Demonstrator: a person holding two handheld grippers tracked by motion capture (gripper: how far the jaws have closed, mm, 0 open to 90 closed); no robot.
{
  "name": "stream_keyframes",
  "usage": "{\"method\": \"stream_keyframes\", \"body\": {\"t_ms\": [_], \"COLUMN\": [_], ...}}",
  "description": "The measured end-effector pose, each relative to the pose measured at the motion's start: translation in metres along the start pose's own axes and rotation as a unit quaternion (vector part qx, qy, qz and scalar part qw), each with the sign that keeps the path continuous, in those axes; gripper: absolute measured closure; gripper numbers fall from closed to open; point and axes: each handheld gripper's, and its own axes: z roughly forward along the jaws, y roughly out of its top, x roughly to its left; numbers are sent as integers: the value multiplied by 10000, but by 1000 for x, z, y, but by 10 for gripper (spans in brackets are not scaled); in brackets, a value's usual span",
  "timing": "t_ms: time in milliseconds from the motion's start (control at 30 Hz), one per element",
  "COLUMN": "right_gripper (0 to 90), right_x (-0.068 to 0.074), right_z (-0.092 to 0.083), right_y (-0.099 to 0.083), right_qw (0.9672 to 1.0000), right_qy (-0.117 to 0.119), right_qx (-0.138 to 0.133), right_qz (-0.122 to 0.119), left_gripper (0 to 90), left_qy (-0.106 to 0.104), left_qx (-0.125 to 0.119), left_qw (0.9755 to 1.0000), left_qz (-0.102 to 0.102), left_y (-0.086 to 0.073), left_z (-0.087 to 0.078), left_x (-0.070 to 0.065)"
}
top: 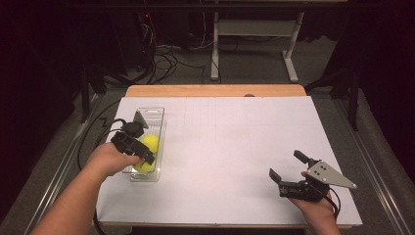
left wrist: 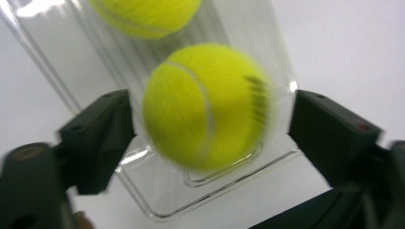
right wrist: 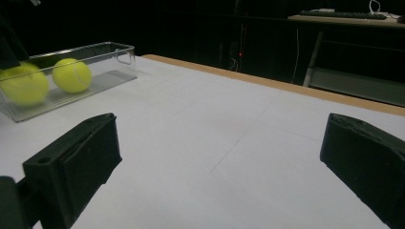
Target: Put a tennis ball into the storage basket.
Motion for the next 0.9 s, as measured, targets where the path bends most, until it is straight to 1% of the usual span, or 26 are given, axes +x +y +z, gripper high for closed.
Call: {"method": "stream_keyframes", "body": {"t_ms": [67, 100, 133, 200, 267, 533, 633, 700, 900], "right_gripper": [4, 4, 4, 4, 4, 4, 4, 4, 4], "right_x": [0, 0, 0, 0, 0, 0, 0, 0, 0], "right_z": [0, 0, 0, -1, -1, 0, 0, 0, 0], "right_y": [0, 0, 0, 0, 0, 0, 0, 0, 0], "right_qw": [10000, 10000, 10000, 10000, 10000, 10000, 10000, 10000, 10000], "right_qy": [-1, -4, -1, -2, -1, -3, 1, 1, -7], "right_qx": [-2, -2, -3, -3, -3, 4, 11, 15, -3], "right_qz": [1, 3, 17, 17, 15, 21, 11, 8, 4], "left_gripper": [16, 7, 7, 7, 7, 6, 6, 6, 6], "left_qy": [33, 30, 67, 75, 120, 137, 169, 148, 160], "left_qx": [-33, -30, 1, 46, 51, 62, 77, 77, 71], "left_qw": [10000, 10000, 10000, 10000, 9999, 9999, 9998, 9998, 9998], "left_qz": [19, 19, 21, 47, 11, 27, 88, 112, 100], "left_y": [1, 1, 1, 1, 1, 0, 0, 0, 1], "left_z": [-3, -3, -3, -3, -3, -5, -4, -4, -3], "left_x": [-2, -2, -3, -3, -2, -1, -4, -6, -8]}}
